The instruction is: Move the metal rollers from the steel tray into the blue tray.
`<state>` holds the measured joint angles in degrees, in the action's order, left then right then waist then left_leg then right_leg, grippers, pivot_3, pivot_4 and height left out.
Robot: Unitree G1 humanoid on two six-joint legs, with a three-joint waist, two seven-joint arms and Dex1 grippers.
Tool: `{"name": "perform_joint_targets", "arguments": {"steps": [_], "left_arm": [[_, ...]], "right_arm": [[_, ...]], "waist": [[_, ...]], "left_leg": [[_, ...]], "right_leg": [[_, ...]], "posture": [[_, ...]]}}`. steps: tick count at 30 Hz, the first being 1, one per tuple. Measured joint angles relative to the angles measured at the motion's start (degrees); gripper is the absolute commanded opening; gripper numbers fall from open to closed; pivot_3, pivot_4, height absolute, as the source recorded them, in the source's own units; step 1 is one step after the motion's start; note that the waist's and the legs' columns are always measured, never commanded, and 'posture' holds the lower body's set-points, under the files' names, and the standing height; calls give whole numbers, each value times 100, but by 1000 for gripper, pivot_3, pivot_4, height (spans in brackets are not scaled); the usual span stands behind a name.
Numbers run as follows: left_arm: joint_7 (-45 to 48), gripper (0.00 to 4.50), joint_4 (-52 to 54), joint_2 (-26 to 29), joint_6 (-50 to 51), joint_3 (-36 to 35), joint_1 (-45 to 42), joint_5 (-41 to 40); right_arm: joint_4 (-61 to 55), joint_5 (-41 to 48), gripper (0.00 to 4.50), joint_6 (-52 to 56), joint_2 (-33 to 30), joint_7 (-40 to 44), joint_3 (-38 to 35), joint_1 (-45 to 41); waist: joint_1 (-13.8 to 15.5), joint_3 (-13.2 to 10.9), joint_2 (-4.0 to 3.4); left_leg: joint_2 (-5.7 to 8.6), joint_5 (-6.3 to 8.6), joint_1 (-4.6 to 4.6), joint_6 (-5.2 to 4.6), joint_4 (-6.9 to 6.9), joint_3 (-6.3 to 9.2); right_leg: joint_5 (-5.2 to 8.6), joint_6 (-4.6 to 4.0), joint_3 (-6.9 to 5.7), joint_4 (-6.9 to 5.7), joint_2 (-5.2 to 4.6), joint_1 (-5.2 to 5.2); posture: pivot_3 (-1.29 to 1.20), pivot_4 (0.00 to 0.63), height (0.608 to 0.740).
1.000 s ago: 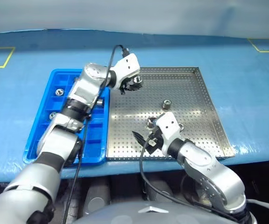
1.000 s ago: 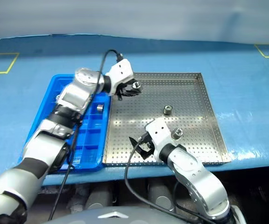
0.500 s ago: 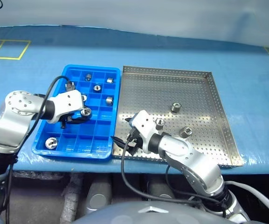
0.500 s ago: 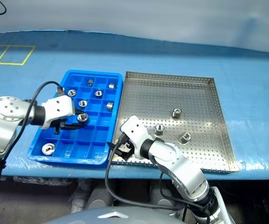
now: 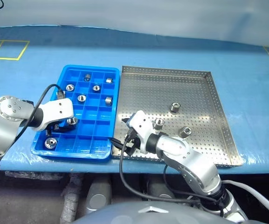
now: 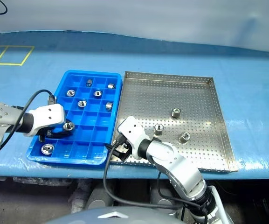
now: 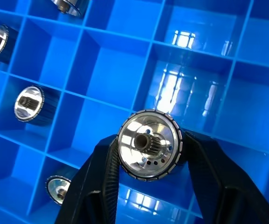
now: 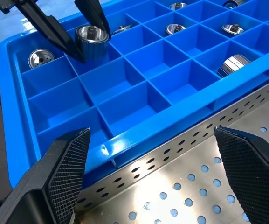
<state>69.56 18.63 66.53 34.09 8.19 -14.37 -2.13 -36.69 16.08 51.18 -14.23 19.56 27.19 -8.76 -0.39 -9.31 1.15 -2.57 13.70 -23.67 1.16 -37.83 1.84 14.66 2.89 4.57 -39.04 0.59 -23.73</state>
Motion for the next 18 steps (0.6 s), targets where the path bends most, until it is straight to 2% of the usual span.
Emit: {"name": "perform_joint_targets", "arguments": {"steps": [7,9,12,17,18], "left_arm": [[41,1869,-117,49,-246,506,-200,489],[49,2591,-258,12,-330,672,-300,650],[193,3316,-383,-68,-363,829,-486,785],[349,3632,-484,-262,-360,905,-767,858],[296,3632,-511,-441,-321,787,-854,759]], "right_arm": [[1,-17,4500,-66,47,-82,-5,62],[1,-18,4500,-68,45,-98,-8,83],[1,-24,4500,-69,42,-115,-18,92],[-3,-26,4500,-69,37,-142,-42,116],[-13,-28,4500,-69,25,-170,-54,132]], "waist": [[-47,2,-1],[-79,2,-2],[-86,7,-15],[-11,20,-41],[20,26,-50]], "left_leg": [[-1,0,8,-1,1,-8],[-2,1,9,-1,4,-9],[0,2,8,-2,7,-9],[6,1,8,-3,-4,-5],[10,1,8,-3,-13,-1]], "right_leg": [[0,0,5,0,0,3],[0,0,6,0,0,2],[2,-3,6,0,-1,1],[1,2,6,0,-4,11],[1,1,4,1,-6,18]], "posture": [[75,150,740],[66,150,740],[54,150,740],[27,150,740],[27,150,740]]}}
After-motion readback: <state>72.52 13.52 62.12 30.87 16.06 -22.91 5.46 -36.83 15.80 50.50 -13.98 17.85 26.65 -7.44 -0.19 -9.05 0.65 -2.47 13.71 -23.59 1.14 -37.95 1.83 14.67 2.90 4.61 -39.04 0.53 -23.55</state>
